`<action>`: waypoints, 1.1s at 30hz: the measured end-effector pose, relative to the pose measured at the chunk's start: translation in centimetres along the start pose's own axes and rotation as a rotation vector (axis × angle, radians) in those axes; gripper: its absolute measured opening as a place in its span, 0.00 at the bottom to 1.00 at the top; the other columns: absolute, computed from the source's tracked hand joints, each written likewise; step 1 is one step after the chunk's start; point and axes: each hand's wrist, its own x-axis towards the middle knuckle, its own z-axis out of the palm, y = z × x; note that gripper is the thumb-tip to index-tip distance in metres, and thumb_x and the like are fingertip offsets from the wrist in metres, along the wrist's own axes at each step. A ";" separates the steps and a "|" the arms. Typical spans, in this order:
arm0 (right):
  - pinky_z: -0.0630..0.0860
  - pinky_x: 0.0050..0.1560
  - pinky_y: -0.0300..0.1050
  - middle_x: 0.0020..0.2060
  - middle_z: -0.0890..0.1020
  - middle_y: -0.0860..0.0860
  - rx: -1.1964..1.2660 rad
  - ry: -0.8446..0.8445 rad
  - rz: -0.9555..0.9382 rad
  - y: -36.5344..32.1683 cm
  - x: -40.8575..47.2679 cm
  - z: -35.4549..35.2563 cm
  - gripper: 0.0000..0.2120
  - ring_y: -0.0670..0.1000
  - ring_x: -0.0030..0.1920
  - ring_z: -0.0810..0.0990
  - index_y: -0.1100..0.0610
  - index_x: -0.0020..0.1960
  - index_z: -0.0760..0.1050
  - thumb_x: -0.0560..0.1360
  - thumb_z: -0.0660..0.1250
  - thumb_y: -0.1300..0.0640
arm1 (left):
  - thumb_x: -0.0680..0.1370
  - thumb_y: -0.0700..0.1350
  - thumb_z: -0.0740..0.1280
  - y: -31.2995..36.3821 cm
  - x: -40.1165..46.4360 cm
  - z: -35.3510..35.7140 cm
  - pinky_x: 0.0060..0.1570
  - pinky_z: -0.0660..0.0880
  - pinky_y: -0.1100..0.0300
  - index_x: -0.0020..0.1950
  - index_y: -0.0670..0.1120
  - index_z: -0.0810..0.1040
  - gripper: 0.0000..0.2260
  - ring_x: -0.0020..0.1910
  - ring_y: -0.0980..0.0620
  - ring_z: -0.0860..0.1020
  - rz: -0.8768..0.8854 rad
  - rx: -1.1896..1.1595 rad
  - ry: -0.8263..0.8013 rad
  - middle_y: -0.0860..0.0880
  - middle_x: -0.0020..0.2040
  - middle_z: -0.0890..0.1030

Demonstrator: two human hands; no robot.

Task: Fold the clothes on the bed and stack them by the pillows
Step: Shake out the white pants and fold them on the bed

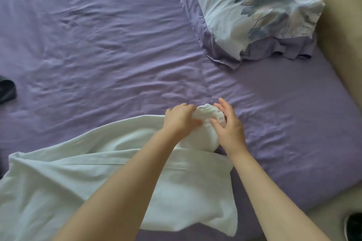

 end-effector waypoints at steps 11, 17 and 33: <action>0.74 0.42 0.48 0.37 0.82 0.47 -0.074 -0.209 0.153 1.2 -0.4 -3.8 0.11 0.48 0.40 0.79 0.54 0.43 0.74 0.70 0.71 0.48 | 0.77 0.47 0.66 0.5 1.6 -2.8 0.31 0.62 0.66 0.30 0.50 0.62 0.18 0.32 0.54 0.67 -0.030 -0.366 0.199 0.53 0.30 0.68; 0.61 0.33 0.48 0.29 0.72 0.48 -0.381 -0.110 0.145 1.7 2.0 -4.3 0.20 0.54 0.35 0.70 0.54 0.34 0.60 0.77 0.62 0.46 | 0.78 0.52 0.64 0.5 3.1 -2.8 0.58 0.65 0.52 0.57 0.53 0.75 0.09 0.61 0.46 0.73 -0.185 -0.003 0.045 0.52 0.58 0.78; 0.74 0.45 0.50 0.45 0.80 0.51 -0.520 -0.195 -0.461 -0.1 -4.3 1.2 0.12 0.57 0.45 0.79 0.56 0.47 0.79 0.66 0.77 0.57 | 0.73 0.47 0.73 -9.6 -9.7 -1.9 0.52 0.69 0.52 0.49 0.48 0.83 0.06 0.52 0.43 0.76 -0.060 0.040 0.236 0.48 0.48 0.80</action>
